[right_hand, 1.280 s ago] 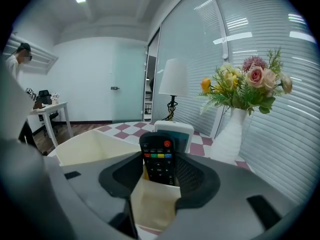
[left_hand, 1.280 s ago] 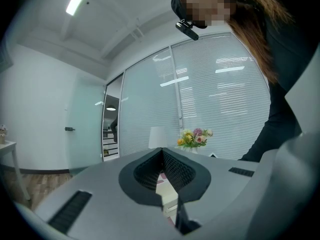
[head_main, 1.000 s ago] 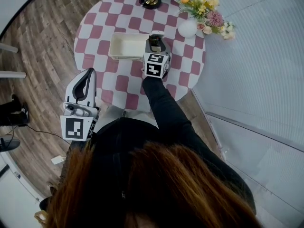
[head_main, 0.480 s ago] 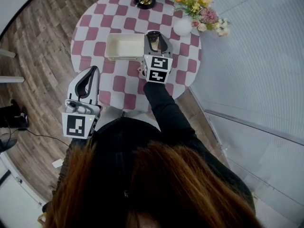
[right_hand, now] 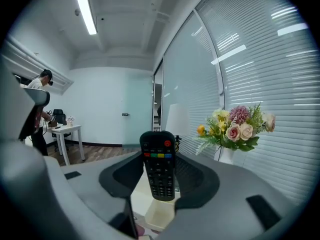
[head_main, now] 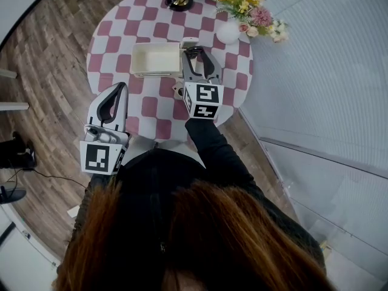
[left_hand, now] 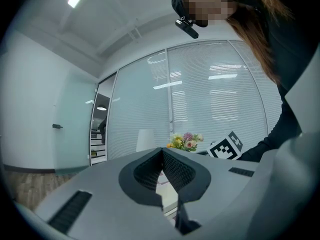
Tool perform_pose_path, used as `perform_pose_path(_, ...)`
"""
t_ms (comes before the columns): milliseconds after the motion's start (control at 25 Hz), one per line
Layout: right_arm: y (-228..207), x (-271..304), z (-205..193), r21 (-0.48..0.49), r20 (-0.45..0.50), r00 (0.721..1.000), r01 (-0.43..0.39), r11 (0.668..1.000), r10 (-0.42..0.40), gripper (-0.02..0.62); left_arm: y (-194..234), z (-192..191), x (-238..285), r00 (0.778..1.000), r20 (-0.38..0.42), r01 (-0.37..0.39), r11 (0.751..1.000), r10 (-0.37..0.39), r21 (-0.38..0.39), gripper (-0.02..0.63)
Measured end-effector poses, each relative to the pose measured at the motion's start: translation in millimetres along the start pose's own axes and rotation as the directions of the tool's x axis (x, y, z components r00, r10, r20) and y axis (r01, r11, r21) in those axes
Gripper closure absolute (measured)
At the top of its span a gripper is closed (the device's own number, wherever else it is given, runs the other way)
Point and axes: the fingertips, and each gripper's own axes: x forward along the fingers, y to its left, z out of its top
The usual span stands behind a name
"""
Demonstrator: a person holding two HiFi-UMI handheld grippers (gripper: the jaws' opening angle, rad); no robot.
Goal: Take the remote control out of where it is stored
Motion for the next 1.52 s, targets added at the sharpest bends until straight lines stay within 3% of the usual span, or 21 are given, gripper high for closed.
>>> perform_pose_path(440,8,-34,15,0.013,0.027,0.999,-0.022,1.0,0.022,0.391,-7,-1,8,0.999,0.003,0.033,0.999,-0.033,0.001,0.597)
perform_pose_path(1000,22,-74,6,-0.012,-0.012,0.997,-0.079,0.997,0.079,0.391,-6,0,12,1.0,0.005,0.031,1.0,-0.031,0.0,0.597)
perform_pose_path(1320,38,-90,-46,-0.038,-0.153,0.973,-0.18,0.983,0.172,0.391,-4,-2,13,1.0,-0.002,0.027,1.0,-0.027,-0.004,0.597)
perform_pose_path(1520,50,-105,-98,-0.006,-0.31,0.915,-0.273,0.962,0.258,0.391,-4,-3,14,1.0,-0.003,0.026,1.0,-0.026,-0.009,0.597)
